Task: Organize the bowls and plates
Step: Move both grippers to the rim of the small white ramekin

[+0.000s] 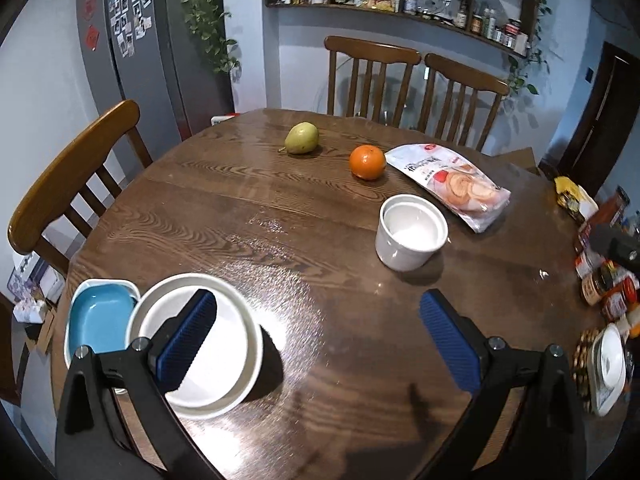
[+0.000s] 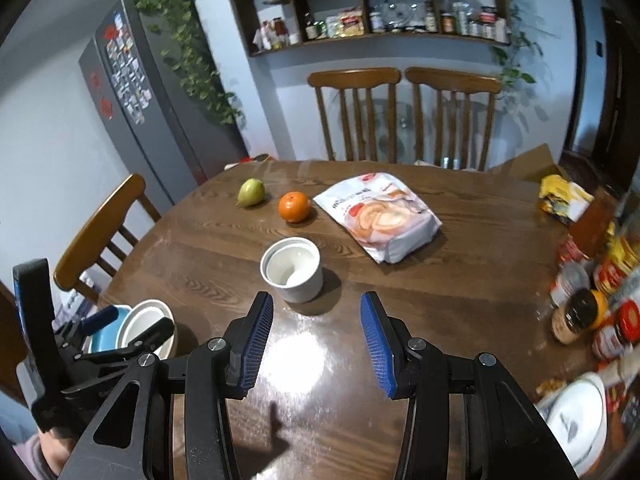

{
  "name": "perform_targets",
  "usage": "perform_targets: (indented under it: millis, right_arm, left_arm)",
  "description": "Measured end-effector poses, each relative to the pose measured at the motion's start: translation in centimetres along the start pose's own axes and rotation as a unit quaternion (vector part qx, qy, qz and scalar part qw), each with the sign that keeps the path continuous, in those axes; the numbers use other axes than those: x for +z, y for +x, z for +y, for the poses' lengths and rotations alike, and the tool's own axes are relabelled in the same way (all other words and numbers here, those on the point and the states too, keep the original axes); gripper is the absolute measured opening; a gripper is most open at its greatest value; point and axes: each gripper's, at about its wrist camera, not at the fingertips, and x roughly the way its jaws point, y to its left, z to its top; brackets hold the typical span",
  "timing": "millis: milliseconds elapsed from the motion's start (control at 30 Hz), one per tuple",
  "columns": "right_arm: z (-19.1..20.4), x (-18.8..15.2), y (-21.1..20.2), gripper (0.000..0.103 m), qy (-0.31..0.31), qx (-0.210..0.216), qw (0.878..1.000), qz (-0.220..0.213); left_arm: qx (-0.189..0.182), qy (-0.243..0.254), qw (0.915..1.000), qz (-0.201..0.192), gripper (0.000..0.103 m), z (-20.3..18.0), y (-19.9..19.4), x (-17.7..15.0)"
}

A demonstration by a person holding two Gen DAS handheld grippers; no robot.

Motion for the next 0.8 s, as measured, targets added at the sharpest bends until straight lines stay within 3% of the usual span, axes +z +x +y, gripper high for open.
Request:
perform_targets:
  millis: [367, 500, 800]
  right_arm:
    - [-1.7, 0.5, 12.1, 0.046, 0.025, 0.06, 0.995, 0.081]
    - [-2.8, 0.5, 14.6, 0.046, 0.045, 0.061, 0.993, 0.086]
    - [-3.5, 0.4, 17.3, 0.046, 0.026, 0.068, 0.996, 0.055]
  left_arm:
    - [0.031, -0.026, 0.9988, 0.026, 0.1, -3.0, 6.8, 2.3]
    - [0.05, -0.035, 0.9976, 0.033, 0.099, -3.6, 8.9, 2.7]
    - [0.055, -0.017, 0.9969, 0.053, 0.084, -4.6, 12.8, 3.4]
